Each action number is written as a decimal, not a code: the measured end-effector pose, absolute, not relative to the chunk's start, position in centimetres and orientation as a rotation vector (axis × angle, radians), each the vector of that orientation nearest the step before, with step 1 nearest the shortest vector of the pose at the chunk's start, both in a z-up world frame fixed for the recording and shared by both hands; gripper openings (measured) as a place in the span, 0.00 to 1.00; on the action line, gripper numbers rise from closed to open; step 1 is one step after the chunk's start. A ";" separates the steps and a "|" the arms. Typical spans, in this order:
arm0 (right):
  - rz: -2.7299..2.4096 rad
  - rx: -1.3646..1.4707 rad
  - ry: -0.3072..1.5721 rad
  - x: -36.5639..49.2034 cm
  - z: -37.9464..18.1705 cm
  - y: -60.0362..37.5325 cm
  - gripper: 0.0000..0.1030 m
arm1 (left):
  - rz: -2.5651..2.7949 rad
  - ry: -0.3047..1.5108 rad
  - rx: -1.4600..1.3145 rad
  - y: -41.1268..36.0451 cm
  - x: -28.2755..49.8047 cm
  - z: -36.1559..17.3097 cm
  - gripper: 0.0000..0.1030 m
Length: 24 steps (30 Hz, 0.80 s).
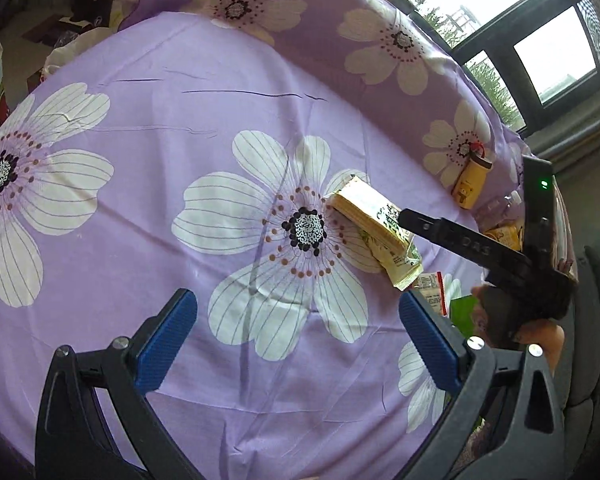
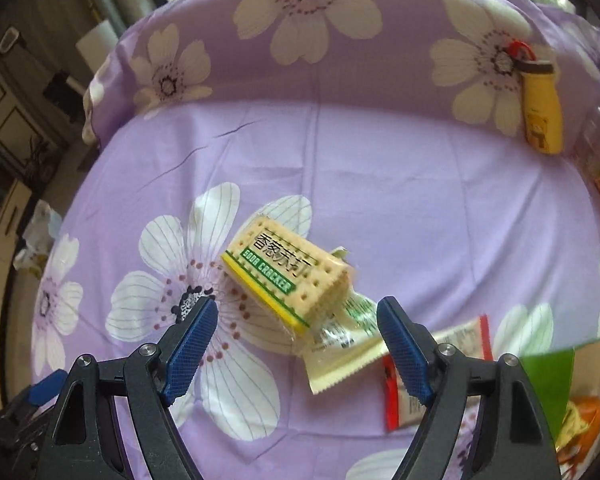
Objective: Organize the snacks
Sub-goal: 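Move the right gripper to the soda cracker pack, then grasp the soda cracker pack with the right gripper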
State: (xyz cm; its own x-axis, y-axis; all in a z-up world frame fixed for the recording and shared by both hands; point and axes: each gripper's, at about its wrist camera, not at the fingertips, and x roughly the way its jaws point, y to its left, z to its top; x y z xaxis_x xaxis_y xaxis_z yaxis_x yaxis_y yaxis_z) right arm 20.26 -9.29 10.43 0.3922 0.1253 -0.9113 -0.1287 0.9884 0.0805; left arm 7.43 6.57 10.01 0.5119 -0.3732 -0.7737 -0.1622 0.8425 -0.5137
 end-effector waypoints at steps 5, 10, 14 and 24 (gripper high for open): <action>0.167 -0.152 1.215 23.8 8.4 -7.2 0.80 | -0.099 1.047 -0.602 7.6 7.5 9.8 0.99; 0.242 -0.211 1.260 24.2 7.0 -6.0 0.80 | -0.104 1.060 -0.626 8.2 7.9 9.6 0.99; 0.260 -0.340 1.252 22.6 6.5 -4.6 0.79 | -0.104 1.071 -0.629 8.2 8.0 9.5 0.99; 0.194 -0.233 1.161 15.8 9.2 -6.2 0.53 | -0.100 1.087 -0.632 8.0 7.9 9.1 0.99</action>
State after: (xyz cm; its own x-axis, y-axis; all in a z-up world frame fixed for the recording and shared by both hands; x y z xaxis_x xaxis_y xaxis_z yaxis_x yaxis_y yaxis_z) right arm 15.80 -6.18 9.17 0.3869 0.0307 -0.9216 -0.2705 0.9593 -0.0816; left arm 7.91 7.95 9.06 0.4794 -0.3753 -0.7933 -0.2250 0.8211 -0.5245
